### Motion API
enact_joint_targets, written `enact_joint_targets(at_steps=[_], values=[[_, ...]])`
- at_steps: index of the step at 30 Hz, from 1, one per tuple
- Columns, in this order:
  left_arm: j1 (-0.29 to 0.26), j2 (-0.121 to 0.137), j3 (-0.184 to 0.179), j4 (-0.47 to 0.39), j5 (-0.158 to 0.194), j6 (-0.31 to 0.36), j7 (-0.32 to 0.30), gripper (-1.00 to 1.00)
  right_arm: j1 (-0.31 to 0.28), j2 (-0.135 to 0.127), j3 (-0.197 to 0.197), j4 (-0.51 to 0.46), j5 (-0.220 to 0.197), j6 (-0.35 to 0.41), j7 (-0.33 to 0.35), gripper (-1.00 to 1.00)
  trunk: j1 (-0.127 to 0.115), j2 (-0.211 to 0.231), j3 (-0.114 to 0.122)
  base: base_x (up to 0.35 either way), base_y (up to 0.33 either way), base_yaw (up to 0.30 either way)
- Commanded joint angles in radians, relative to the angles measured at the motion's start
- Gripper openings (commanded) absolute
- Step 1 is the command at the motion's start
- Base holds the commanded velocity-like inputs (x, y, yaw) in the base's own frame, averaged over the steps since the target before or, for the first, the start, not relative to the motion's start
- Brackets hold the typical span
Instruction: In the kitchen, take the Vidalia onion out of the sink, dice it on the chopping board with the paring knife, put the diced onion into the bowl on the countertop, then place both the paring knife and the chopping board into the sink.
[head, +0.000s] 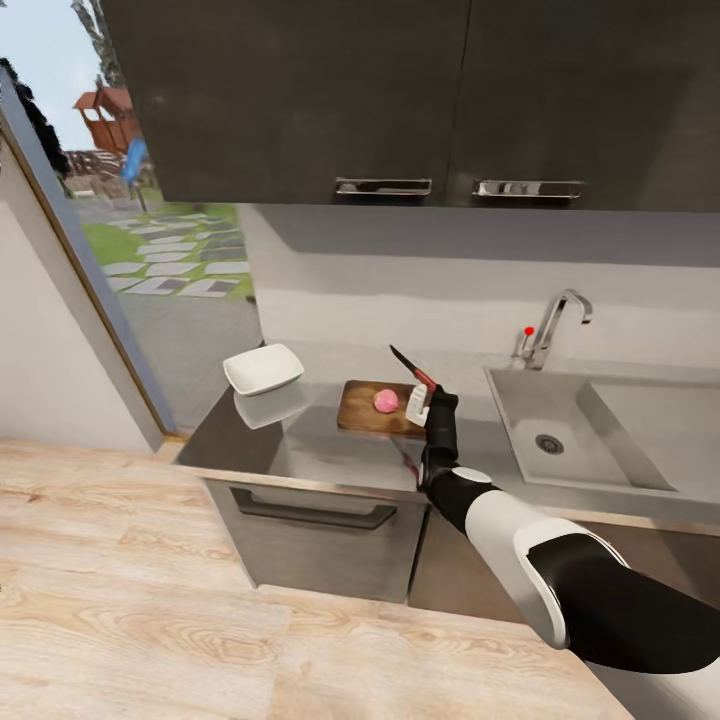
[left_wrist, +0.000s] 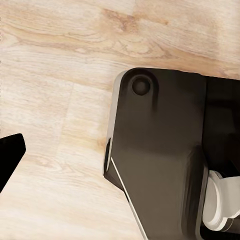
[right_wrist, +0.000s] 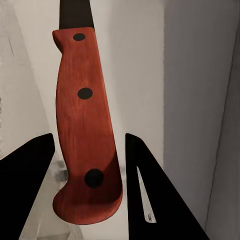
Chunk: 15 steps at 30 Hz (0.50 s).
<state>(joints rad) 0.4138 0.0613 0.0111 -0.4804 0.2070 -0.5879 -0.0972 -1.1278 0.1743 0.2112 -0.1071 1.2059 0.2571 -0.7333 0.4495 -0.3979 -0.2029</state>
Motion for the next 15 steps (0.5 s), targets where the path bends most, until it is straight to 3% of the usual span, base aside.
enact_joint_targets(at_steps=[1,6,15], values=[[0.000,0.000,0.001,-0.001,0.010,0.000,-0.010,1.00,-0.001,0.000,0.008,0.001,0.000,0.010,-0.002,-1.00,0.001,-0.002,-0.002,-0.049,0.123,0.000],[0.000,0.000,0.001,-0.001,0.011,0.000,-0.010,1.00,-0.001,0.000,0.008,0.001,0.000,0.010,-0.001,-1.00,0.001,-0.002,-0.002,-0.012,0.147,0.000],[0.000,0.000,0.001,-0.001,0.011,0.000,-0.010,1.00,-0.001,0.000,0.008,0.002,0.000,0.006,-0.001,-1.00,0.001,-0.002,-0.002,-0.001,0.021,0.000]])
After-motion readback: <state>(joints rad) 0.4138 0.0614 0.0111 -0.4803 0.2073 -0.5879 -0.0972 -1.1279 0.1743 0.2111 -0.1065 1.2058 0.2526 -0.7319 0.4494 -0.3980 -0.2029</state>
